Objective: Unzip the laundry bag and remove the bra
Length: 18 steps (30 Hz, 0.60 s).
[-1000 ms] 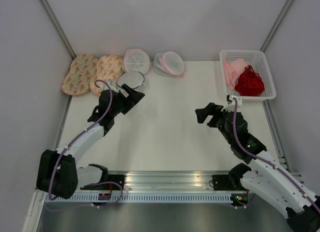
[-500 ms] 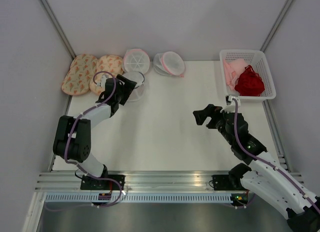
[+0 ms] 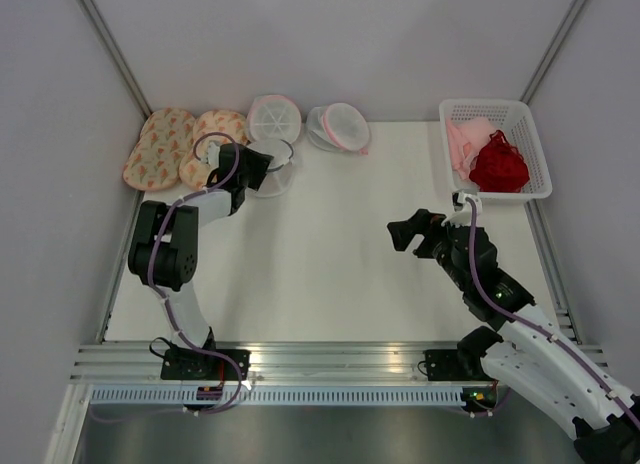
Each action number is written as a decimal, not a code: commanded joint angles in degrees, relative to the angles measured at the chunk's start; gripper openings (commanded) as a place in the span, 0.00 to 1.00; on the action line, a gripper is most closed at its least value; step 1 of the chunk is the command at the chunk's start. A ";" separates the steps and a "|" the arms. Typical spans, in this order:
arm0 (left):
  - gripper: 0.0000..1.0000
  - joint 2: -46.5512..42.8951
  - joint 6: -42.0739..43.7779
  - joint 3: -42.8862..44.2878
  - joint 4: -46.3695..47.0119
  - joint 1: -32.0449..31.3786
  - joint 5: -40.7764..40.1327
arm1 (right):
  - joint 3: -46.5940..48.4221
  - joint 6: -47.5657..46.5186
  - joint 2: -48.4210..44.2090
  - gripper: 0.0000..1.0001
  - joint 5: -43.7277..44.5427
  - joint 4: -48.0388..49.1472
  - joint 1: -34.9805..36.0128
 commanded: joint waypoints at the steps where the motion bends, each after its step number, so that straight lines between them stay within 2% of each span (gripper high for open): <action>1: 0.54 1.81 -2.07 1.47 4.53 0.15 2.57 | 0.53 -0.88 0.48 0.98 1.06 0.05 0.25; 2: 0.31 1.81 -1.89 0.68 5.25 0.15 3.45 | 0.45 -0.88 0.65 0.98 1.06 -0.03 0.16; 3: 0.20 1.55 -1.89 0.33 5.52 0.15 5.46 | 0.36 -0.88 0.74 0.98 1.49 0.14 0.25; 4: 0.02 0.94 -1.80 -0.28 6.57 0.15 6.61 | 0.36 -0.80 0.74 0.98 1.67 0.14 0.25; 8: 0.02 -1.18 -1.18 -5.11 10.26 0.24 16.00 | 0.36 -0.53 1.09 0.98 1.67 0.14 0.16; 10: 0.02 -2.15 -2.06 -7.85 12.46 0.15 25.05 | 0.53 -0.45 1.44 0.98 1.76 0.23 0.34; 11: 0.02 -3.19 -3.19 -11.68 17.69 -0.02 31.69 | 0.53 -0.53 1.79 0.98 1.76 0.31 0.25; 13: 0.02 -4.25 -4.95 -16.70 25.43 -0.46 37.54 | 0.01 -0.79 2.23 0.98 2.28 0.84 0.16; 14: 0.02 -5.65 -6.18 -21.86 34.09 -0.81 42.70 | -0.34 -0.80 2.84 0.98 2.46 1.45 0.16; 16: 0.02 -7.06 -8.03 -28.72 41.69 -1.08 47.47 | -1.75 -0.97 3.81 0.98 2.73 3.30 0.25; 18: 0.02 -8.47 -10.05 -32.88 54.16 -1.51 53.71 | -3.59 -0.36 5.92 0.98 2.03 6.62 0.16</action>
